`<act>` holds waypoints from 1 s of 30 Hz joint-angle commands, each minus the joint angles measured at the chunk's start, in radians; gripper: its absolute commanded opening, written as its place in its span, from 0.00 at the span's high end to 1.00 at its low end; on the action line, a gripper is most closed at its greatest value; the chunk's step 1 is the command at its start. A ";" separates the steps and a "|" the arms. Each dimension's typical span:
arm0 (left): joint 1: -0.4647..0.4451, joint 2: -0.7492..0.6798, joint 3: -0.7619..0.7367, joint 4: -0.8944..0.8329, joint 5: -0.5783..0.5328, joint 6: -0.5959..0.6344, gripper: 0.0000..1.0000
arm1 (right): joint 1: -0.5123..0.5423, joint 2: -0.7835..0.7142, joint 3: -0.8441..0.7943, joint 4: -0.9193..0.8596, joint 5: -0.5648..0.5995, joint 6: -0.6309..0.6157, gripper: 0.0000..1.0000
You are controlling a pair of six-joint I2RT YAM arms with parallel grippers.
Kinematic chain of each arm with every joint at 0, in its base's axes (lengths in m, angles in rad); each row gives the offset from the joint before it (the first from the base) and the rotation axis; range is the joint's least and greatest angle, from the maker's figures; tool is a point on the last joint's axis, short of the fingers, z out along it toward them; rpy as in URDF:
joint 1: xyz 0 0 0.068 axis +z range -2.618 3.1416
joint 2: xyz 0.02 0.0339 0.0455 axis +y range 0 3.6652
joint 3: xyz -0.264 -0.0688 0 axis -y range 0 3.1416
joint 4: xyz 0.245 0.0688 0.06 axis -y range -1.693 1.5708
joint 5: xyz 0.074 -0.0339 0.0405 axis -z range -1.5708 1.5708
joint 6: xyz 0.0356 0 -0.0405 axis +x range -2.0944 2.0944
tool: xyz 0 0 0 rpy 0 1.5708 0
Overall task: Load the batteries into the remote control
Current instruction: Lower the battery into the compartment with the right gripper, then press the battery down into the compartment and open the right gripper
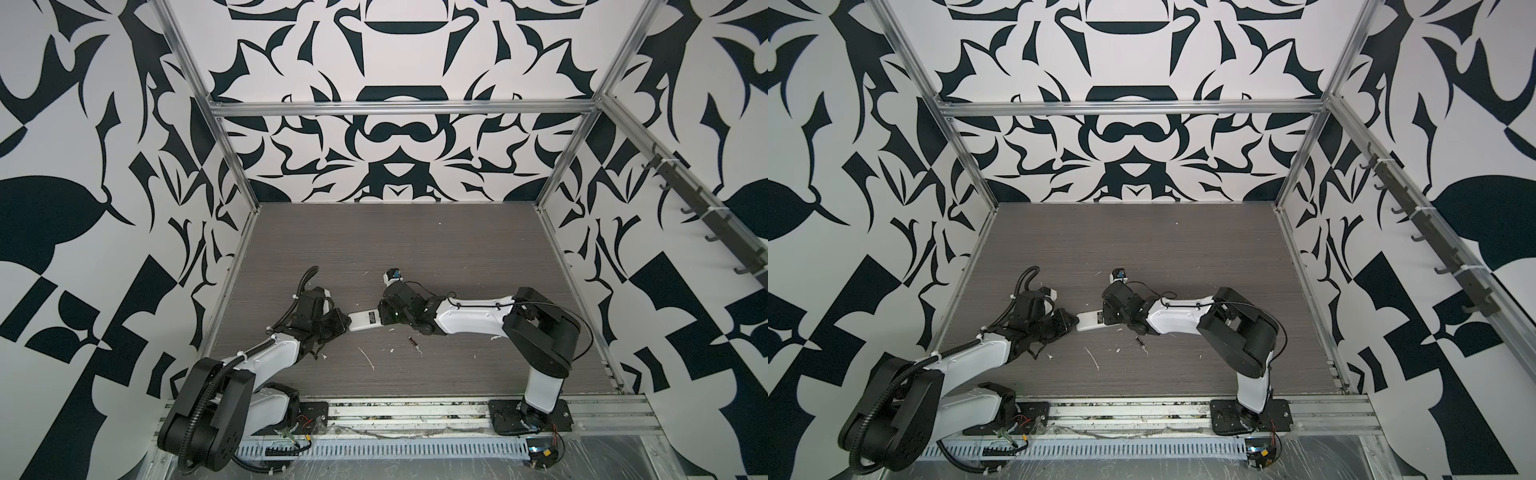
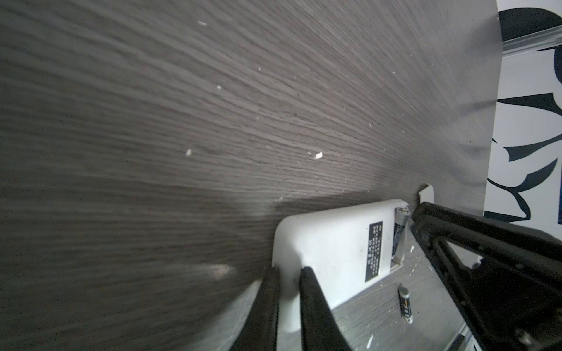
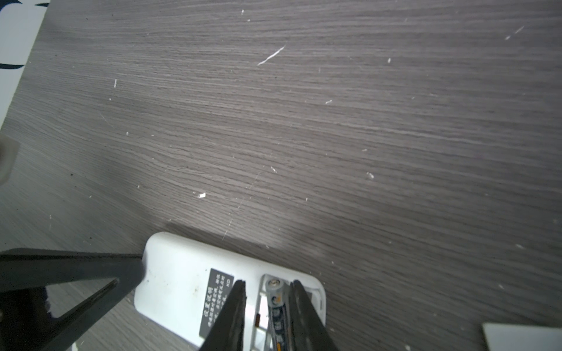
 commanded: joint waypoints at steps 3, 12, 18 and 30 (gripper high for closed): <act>-0.003 -0.008 -0.016 0.000 -0.003 -0.001 0.82 | 0.006 -0.011 0.006 -0.005 0.013 -0.004 0.74; -0.003 -0.003 -0.016 0.003 -0.003 0.000 0.82 | 0.008 -0.011 -0.001 -0.016 0.010 0.000 0.74; -0.003 -0.002 -0.018 0.005 -0.003 -0.001 0.83 | 0.010 -0.012 -0.001 -0.025 0.007 0.001 0.74; -0.003 -0.002 -0.021 0.008 -0.007 -0.001 0.83 | 0.029 -0.019 -0.025 -0.035 0.010 0.025 0.74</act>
